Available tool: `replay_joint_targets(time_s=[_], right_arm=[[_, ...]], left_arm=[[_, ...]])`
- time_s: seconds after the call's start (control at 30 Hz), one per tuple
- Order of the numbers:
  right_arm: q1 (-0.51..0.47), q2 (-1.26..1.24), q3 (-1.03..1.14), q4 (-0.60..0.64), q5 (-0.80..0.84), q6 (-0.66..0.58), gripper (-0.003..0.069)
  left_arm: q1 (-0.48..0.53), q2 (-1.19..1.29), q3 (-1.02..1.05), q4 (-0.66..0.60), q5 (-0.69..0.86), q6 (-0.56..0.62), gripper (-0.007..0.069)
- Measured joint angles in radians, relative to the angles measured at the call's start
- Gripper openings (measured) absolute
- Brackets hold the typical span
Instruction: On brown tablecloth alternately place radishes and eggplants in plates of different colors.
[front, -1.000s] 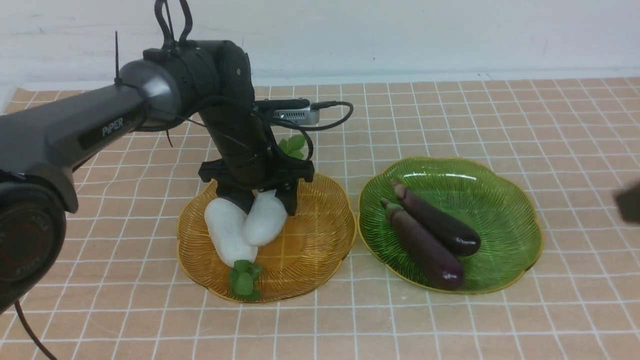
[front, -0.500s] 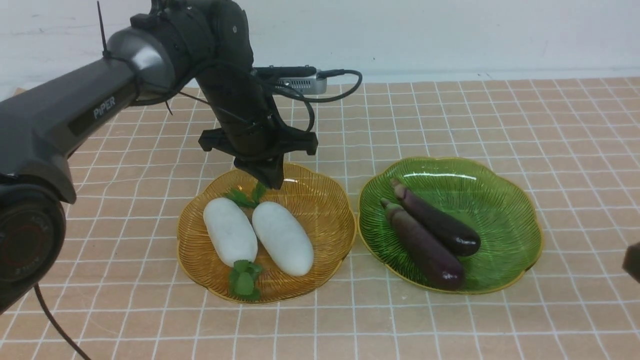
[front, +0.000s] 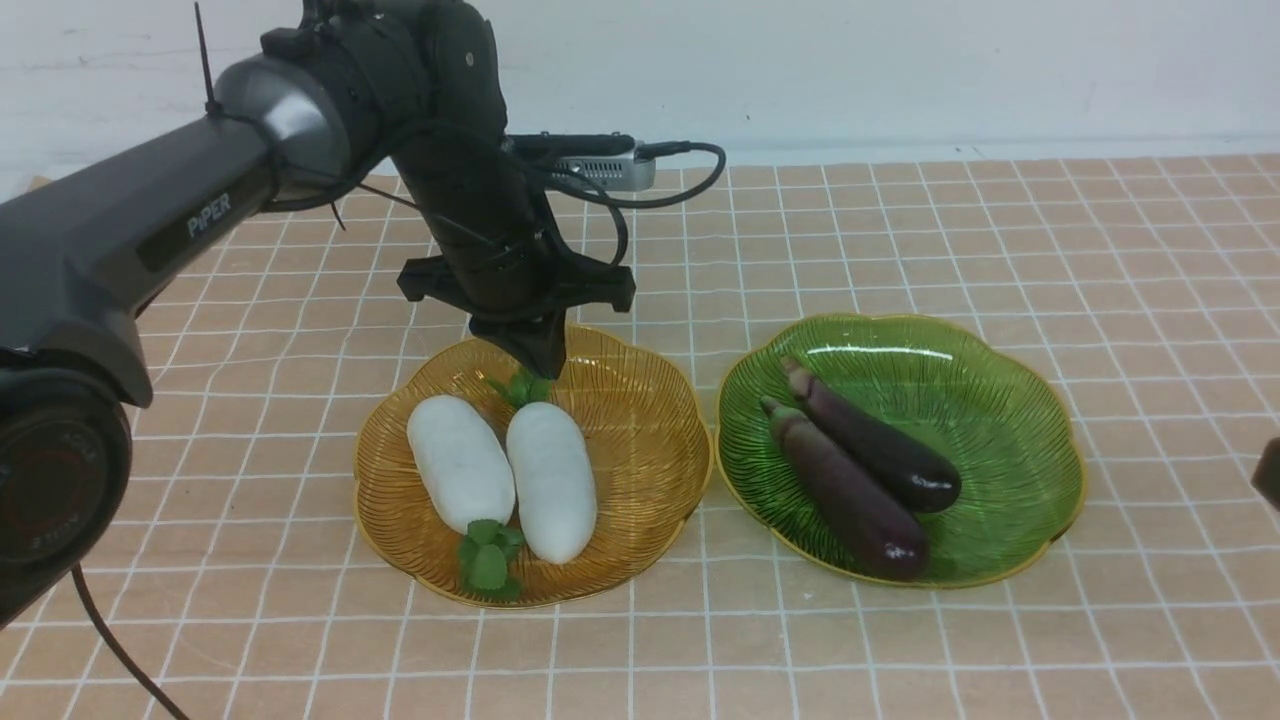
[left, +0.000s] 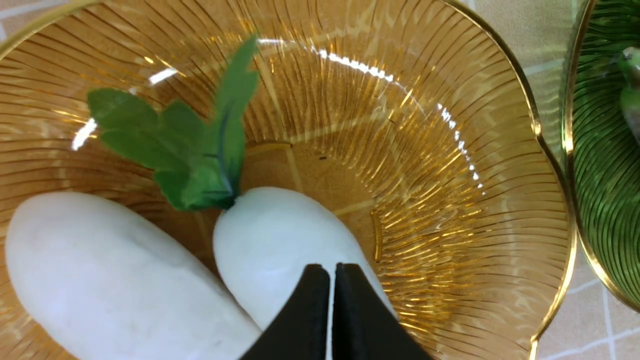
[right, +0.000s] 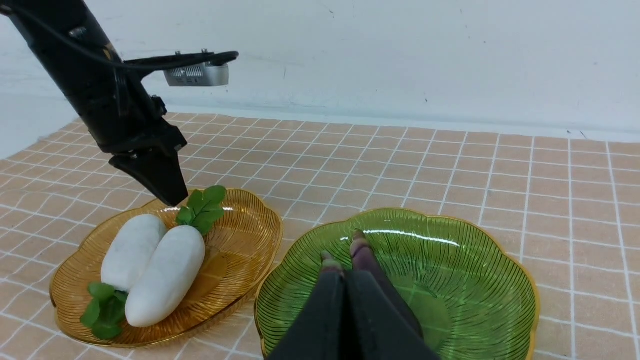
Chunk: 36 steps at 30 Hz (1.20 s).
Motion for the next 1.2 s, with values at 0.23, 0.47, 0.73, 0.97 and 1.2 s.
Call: replay_joint_targets(time_s=[0.23,0.47,0.73,0.97,1.2], right_arm=[[0.0,-0.013,0.011,0.0,0.008,0.0,-0.0015],[-0.019,-0.167,0.131,-0.001,0.001,0.0,-0.0015],[-0.193,-0.426,0.377,-0.075,0.019,0.0,-0.0015],[-0.308,-0.476,0.443,-0.075,0.054,0.0,-0.0015],[-0.31,-0.476,0.443,-0.075,0.057,0.0,-0.0015]], left_arm=[[0.0,0.0,0.0,0.019,0.001,0.017,-0.0003],[0.0,0.0,0.0,0.025,0.001,0.019,-0.0003],[0.0,-0.056,-0.001,0.036,0.002,0.042,-0.0003],[0.0,-0.294,0.051,0.101,0.007,0.096,-0.0003],[-0.001,-0.634,0.335,0.155,0.015,0.132,-0.0003]])
